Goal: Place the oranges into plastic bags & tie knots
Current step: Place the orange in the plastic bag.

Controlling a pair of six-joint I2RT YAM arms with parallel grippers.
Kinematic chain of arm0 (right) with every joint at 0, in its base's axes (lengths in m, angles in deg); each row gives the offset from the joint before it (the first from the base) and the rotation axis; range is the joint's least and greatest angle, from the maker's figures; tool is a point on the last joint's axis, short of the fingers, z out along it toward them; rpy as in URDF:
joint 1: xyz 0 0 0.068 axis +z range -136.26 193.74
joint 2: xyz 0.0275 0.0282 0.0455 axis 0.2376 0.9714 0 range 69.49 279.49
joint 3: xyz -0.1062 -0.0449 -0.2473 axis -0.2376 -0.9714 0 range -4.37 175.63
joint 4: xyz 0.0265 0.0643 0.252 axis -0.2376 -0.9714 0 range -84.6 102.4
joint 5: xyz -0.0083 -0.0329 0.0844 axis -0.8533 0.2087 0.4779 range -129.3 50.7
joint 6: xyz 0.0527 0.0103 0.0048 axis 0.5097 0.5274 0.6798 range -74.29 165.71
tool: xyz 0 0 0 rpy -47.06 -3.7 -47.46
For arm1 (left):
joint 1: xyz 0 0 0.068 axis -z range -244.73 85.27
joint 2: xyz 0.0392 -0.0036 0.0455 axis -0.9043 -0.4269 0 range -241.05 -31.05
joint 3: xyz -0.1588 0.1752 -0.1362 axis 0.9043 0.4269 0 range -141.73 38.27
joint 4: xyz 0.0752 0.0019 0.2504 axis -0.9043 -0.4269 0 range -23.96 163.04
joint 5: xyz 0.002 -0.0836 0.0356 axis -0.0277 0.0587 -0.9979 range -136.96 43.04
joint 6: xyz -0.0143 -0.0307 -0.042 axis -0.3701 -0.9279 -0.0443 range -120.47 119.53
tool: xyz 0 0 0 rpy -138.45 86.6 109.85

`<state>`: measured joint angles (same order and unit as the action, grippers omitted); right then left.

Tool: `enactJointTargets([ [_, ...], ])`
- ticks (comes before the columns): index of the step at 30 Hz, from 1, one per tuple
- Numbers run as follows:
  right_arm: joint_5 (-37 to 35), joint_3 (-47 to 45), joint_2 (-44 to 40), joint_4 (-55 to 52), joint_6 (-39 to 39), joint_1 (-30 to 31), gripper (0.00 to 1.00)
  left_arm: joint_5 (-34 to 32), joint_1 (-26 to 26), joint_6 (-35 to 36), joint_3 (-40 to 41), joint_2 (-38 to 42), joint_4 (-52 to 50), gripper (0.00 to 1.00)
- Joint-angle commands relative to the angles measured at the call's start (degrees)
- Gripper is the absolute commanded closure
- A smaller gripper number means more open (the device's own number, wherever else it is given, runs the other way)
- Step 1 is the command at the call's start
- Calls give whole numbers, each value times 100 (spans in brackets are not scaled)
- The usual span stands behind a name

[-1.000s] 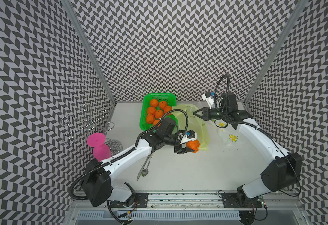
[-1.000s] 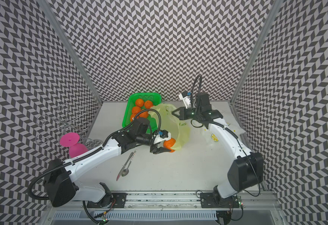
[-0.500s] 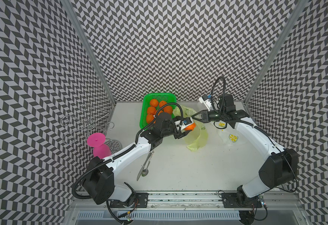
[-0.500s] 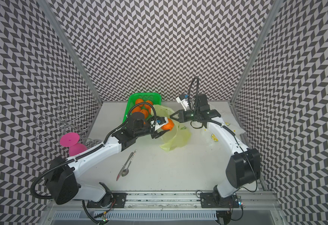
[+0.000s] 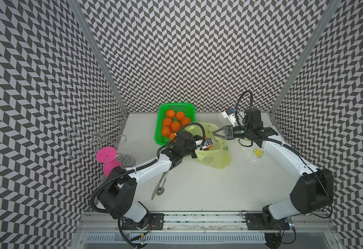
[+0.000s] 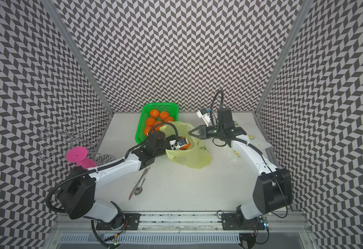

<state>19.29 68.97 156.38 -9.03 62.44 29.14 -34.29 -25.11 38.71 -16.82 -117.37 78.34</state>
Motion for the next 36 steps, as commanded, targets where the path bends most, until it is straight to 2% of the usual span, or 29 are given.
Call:
enactJointTargets([
  [1, -260, -89, -268, 187, -181, -97, 100, 385, 7, -12, -190, -24, -22, 33],
  [5, -568, -124, -313, 124, -358, -157, 100, 609, 18, -155, -364, -7, -288, 26],
  [12, -1344, -101, -367, 43, -634, -160, 100, 953, 20, -556, -765, 60, -813, 23],
  [19, -1641, 22, -403, -82, -817, -160, 100, 1188, 17, -383, -810, 89, -1251, 22],
  [24, -2371, 104, -377, -211, -1086, -159, 100, 1473, 21, -390, -853, 189, -1492, 22],
  [27, -2578, 201, -312, -264, -1170, -159, 100, 1670, 16, -512, -956, 279, -1642, 22],
  [31, -2687, 306, -247, -352, -1241, -159, 100, 1701, 12, -677, -1099, 447, -1795, 23],
  [36, -2650, 243, -250, -317, -1314, -160, 100, 1226, -30, -834, -1094, 758, -1784, 25],
])
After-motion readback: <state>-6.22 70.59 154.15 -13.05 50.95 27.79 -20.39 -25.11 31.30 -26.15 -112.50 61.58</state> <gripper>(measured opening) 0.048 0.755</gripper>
